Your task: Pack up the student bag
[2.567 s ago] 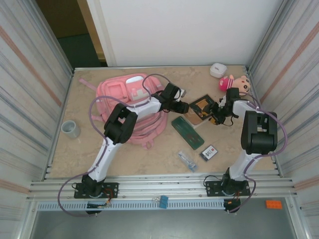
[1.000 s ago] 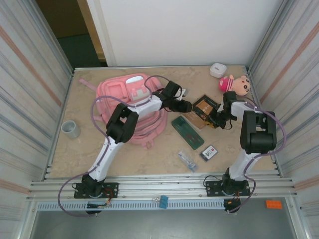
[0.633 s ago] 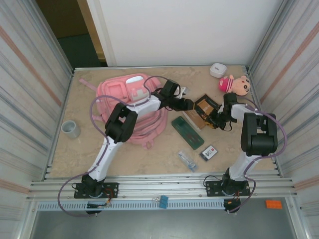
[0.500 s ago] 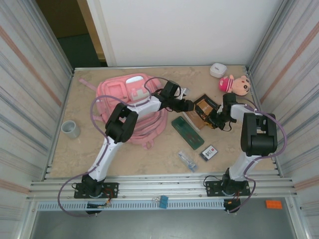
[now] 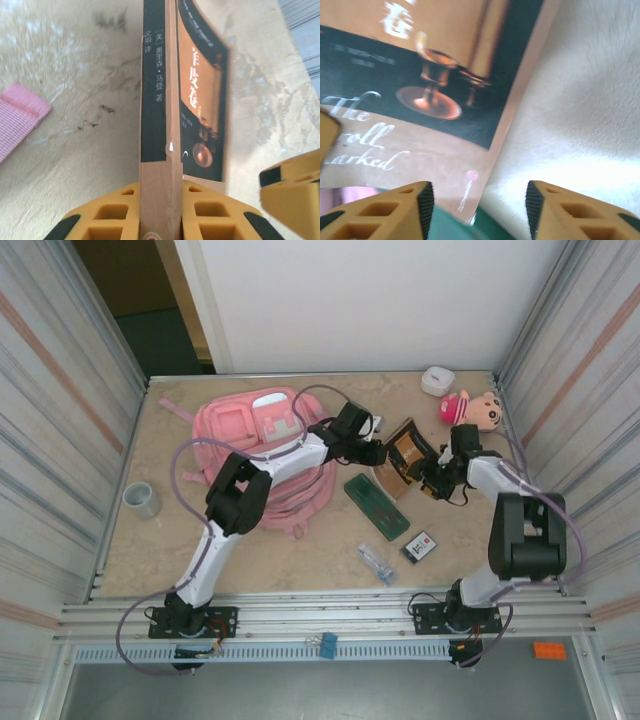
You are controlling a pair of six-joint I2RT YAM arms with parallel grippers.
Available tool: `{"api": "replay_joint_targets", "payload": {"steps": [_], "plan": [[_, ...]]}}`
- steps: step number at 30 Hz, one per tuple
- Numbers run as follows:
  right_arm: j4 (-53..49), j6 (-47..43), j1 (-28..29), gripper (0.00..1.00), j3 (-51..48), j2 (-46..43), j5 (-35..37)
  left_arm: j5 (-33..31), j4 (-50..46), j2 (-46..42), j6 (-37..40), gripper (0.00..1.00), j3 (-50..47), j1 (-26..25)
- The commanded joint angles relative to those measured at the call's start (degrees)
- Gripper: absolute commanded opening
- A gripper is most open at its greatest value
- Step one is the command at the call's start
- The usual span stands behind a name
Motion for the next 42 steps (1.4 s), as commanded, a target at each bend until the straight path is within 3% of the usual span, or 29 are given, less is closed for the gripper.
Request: {"api": "replay_joint_targets", "payload": {"steps": [1,7,14,15,21,23,27,33,37,42], "plan": [[-1.1,-0.8,-1.0,0.61,0.7,-10.2,1.3,-4.8,6.5,-11.8,6.5,0.00,-4.6,-0.9],[0.9,-3.3,-1.3,0.71,3.1,-23.6,-3.0,-5.5,23.8,-30.0,6.4,0.00,-23.2,-1.2],[14.2,-0.6,0.0,0.77,-1.4,-36.2,-9.9,-6.3,31.7,-48.6,6.4,0.00,-39.6,-1.2],[15.3,-0.3,0.3,0.84,-1.9,-37.2,-10.8,-6.5,32.6,-51.1,5.8,0.00,-41.7,-1.2],[29.9,10.1,1.6,0.93,-9.2,-40.8,-17.0,-5.5,39.1,-62.9,-1.6,0.00,-52.1,-0.9],[33.5,13.5,2.6,1.00,-11.0,-41.2,-18.3,-5.6,40.4,-65.1,-4.8,0.00,-54.1,-0.8],[41.3,17.4,7.4,0.99,-13.3,-41.0,-20.5,-6.2,43.7,-67.4,-10.8,0.00,-56.7,-0.8],[42.5,18.6,16.2,0.99,-12.5,-38.0,-20.8,-4.6,47.9,-67.0,-17.9,0.01,-57.6,-0.7],[42.1,22.8,17.4,0.99,-12.5,-33.6,-18.4,-3.8,54.1,-65.8,-23.1,0.01,-57.9,-0.8],[50.7,26.7,17.9,0.99,-13.3,-31.1,-19.7,-1.7,55.5,-64.8,-25.0,0.01,-56.5,-0.9]]}}
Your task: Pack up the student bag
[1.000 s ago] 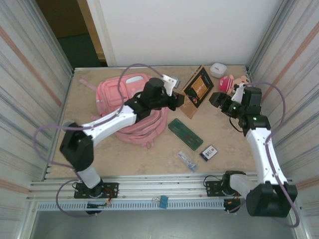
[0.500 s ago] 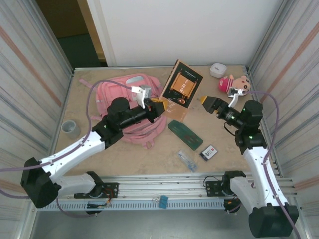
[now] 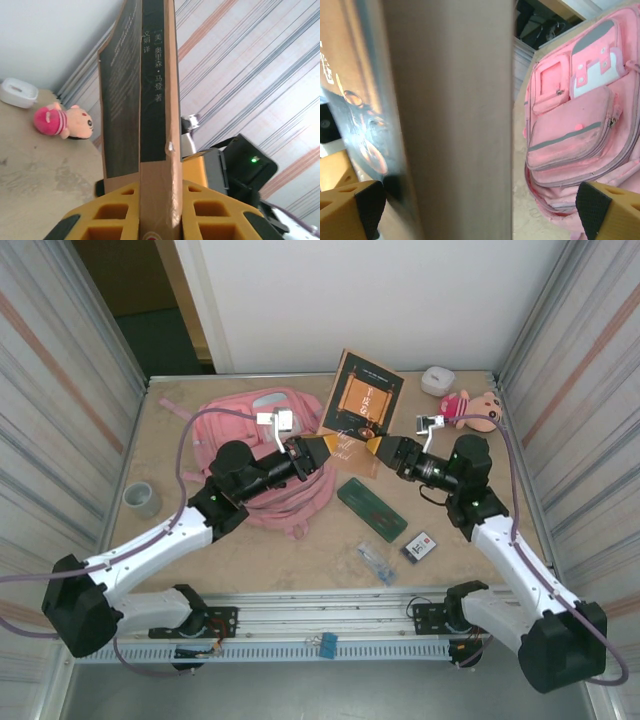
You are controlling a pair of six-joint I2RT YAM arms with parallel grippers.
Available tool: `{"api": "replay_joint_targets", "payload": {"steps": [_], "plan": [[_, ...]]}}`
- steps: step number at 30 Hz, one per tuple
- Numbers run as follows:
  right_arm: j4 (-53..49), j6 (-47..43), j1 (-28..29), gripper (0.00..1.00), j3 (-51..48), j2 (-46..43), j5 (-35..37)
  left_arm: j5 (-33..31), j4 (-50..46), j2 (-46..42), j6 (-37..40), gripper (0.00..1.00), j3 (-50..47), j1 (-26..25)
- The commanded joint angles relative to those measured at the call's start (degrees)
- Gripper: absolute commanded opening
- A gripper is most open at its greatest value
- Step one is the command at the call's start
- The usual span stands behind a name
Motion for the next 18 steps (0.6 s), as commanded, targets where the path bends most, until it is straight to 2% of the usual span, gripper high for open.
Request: {"api": "replay_joint_targets", "payload": {"steps": [1,9,13,18], "plan": [[7.4,3.4,1.0,0.99,0.6,1.4,-1.5,2.4,9.2,-0.2,-3.1,0.01,2.1,0.5],[15.6,4.2,3.7,0.99,2.9,2.6,-10.7,4.9,11.3,1.9,-4.2,0.01,3.0,0.3],[16.9,4.7,3.7,0.99,2.4,1.2,-10.2,4.6,12.0,2.3,-4.1,0.01,2.6,0.2],[17.0,4.5,3.1,0.99,0.6,-2.6,-7.2,4.0,7.4,1.2,-0.8,0.01,2.8,0.1]]}}
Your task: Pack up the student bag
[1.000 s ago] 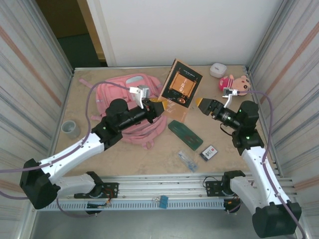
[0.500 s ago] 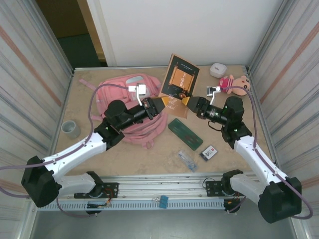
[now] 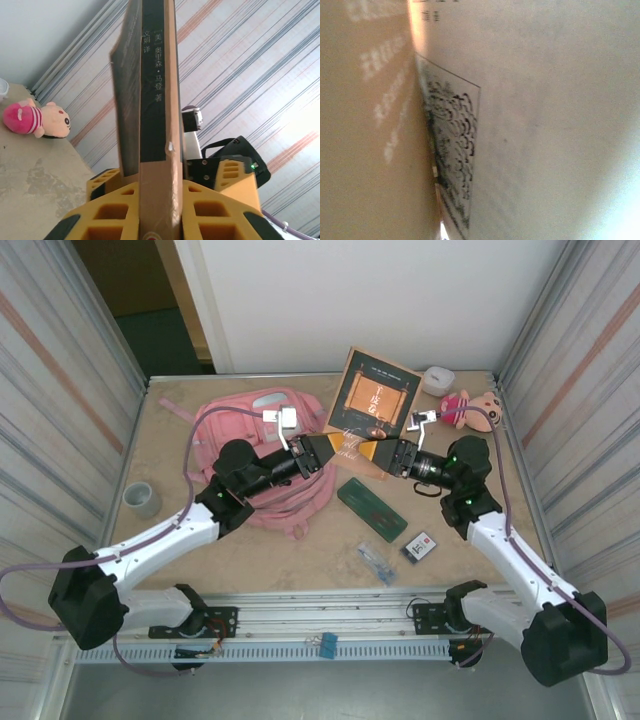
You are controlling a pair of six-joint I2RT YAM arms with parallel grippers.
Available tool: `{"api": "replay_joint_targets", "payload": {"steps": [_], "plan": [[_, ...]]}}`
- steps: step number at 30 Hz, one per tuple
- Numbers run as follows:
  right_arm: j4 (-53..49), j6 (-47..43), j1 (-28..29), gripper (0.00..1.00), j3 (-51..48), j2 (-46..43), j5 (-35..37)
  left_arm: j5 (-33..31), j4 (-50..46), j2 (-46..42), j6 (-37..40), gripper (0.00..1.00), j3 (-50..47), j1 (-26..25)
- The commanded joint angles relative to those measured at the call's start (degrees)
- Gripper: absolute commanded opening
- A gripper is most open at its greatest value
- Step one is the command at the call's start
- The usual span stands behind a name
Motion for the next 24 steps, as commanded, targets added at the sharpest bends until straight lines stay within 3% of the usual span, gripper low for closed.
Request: {"api": "replay_joint_targets", "payload": {"steps": [1,6,11,14,17,19,20,24], "plan": [[3.8,0.5,-0.3,0.97,-0.1,-4.0,1.0,0.1,0.0,-2.1,4.0,0.01,2.7,-0.1],[3.2,0.5,-1.5,0.91,-0.3,-7.0,2.2,-2.9,-8.1,-4.6,9.1,0.01,2.5,-0.1],[0.1,-0.6,-1.9,0.77,1.6,-6.8,3.6,-3.1,-9.0,-4.7,10.0,0.02,1.8,-0.1],[-2.5,-1.6,-1.8,0.61,2.8,-5.8,5.0,-2.0,-8.7,-3.8,10.4,0.03,2.1,-0.4],[-8.6,-5.4,-2.7,0.37,2.8,-7.4,9.3,-2.6,-10.1,-3.9,12.3,0.07,2.4,-0.9],[-16.1,-9.6,-4.5,0.14,2.9,-9.7,12.6,-5.0,-14.7,-4.9,14.9,0.19,2.8,-1.3],[-19.4,-12.0,-5.3,0.08,2.9,-10.7,13.7,-6.4,-17.2,-5.4,16.4,0.25,3.0,-1.4],[-34.4,-28.6,-6.3,0.04,4.5,-14.1,15.1,-9.9,-27.9,-8.6,24.7,0.50,3.1,-1.5]]}}
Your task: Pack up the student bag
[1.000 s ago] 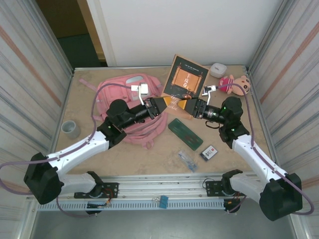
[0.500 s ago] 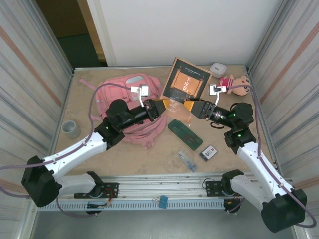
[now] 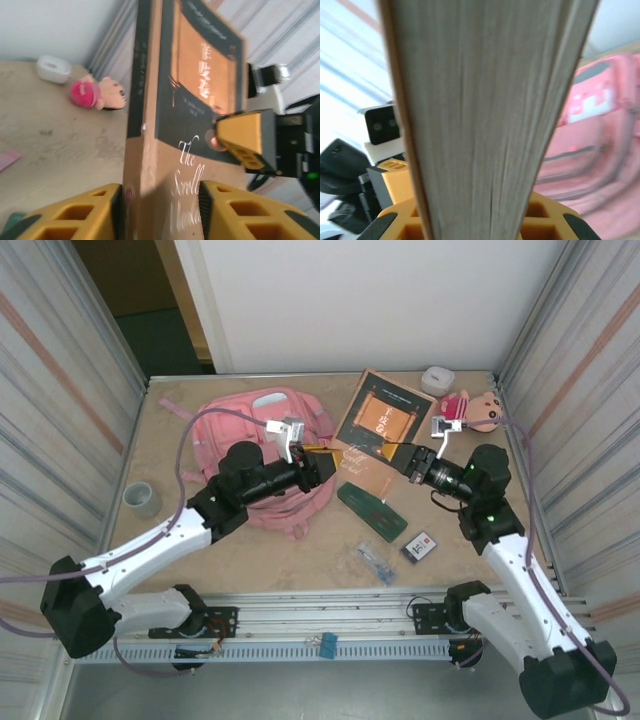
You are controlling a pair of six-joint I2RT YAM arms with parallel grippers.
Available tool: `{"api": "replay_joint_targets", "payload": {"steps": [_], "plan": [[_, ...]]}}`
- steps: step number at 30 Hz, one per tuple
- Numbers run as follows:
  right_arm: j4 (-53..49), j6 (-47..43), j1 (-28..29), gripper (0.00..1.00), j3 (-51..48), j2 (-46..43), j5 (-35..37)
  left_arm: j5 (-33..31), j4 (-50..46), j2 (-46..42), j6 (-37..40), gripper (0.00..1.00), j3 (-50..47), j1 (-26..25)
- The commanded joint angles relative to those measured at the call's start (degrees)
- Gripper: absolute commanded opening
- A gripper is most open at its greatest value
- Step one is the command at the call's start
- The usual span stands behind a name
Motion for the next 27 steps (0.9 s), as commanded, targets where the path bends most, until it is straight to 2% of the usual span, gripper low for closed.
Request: {"api": "replay_joint_targets", "payload": {"steps": [1,5,7,10,13,15,17,21,27], "plan": [[-14.0,-20.0,-0.4,0.03,4.1,-3.1,3.6,-4.6,-10.0,-5.2,11.2,0.54,2.5,0.0],[-26.5,-45.3,2.8,0.02,5.4,-5.7,3.0,-6.0,-21.5,-8.1,24.3,0.70,4.3,0.0],[-35.3,-59.6,5.6,0.01,7.1,-6.1,5.3,-6.2,-27.7,-9.1,31.4,0.78,5.7,-0.1],[-45.5,-71.5,8.4,0.00,10.4,-4.4,10.3,-4.3,-35.5,-9.3,41.0,0.83,7.4,-0.1],[-51.4,-78.8,9.4,0.00,12.7,-2.0,10.9,1.3,-40.5,-8.7,50.4,0.85,8.2,-0.1],[-53.9,-83.1,10.4,0.00,13.6,-0.6,10.5,6.7,-42.9,-8.4,59.0,0.98,7.9,-0.8],[-55.1,-86.0,11.7,0.00,14.1,0.2,10.4,6.9,-42.4,-8.4,62.7,0.99,7.2,-1.7],[-57.8,-89.6,14.1,0.00,15.7,2.4,11.0,6.2,-41.9,-5.3,63.2,0.99,8.2,-1.9],[-58.0,-91.0,19.6,0.01,17.7,6.4,14.5,10.4,-41.4,0.7,62.2,0.97,9.9,-2.9]]}}
